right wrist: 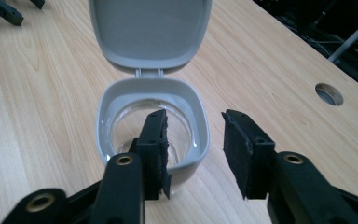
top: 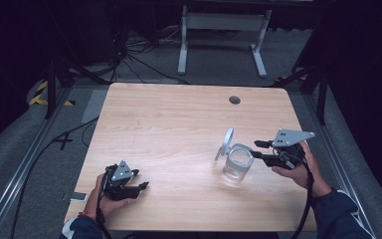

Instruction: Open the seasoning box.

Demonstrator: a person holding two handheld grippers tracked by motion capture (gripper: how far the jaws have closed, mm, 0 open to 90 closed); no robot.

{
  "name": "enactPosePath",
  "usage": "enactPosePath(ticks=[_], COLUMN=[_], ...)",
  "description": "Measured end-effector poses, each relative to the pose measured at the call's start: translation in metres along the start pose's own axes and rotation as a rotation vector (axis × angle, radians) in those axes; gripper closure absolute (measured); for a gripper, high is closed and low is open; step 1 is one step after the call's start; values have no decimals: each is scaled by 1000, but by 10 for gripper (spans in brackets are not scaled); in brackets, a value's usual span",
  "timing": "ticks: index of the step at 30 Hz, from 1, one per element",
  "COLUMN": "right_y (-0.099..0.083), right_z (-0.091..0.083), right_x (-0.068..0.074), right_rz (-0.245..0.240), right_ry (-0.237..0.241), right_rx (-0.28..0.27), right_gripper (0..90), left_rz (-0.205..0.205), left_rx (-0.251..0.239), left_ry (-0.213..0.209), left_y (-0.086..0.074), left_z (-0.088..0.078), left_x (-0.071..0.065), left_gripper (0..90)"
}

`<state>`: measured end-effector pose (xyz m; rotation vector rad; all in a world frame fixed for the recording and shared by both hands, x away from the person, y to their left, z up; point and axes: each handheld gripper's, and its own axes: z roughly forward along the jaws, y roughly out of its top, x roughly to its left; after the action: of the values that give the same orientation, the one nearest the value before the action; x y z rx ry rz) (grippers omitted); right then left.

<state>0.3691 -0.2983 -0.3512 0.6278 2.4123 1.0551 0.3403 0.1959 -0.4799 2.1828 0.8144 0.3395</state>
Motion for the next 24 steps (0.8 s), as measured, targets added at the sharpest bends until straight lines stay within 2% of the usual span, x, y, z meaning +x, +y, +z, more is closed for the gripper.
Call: enactPosePath(ticks=[3,8,13,15,17,24], right_y=[-8,-20,-41,-44,-55,-77], right_z=[-5,-12,-14,-14,-13,-12], right_x=[-2,-7,-12,-13,-14,-13], right_rz=[12,41,56,60,58,67], right_ry=[-4,-5,-24,-23,-23,-12], right_rx=[-2,2,61,67,93,125], right_gripper=[555,549,496,487,461,429], left_rz=[-1,2,3,3,3,-6], left_rx=[0,2,1,1,0,-1], left_ry=[1,1,4,4,6,8], left_y=[0,0,0,0,0,0], left_z=[0,0,0,0,0,0], left_x=[0,0,0,0,0,-1], left_gripper=[413,412,411,410,409,408])
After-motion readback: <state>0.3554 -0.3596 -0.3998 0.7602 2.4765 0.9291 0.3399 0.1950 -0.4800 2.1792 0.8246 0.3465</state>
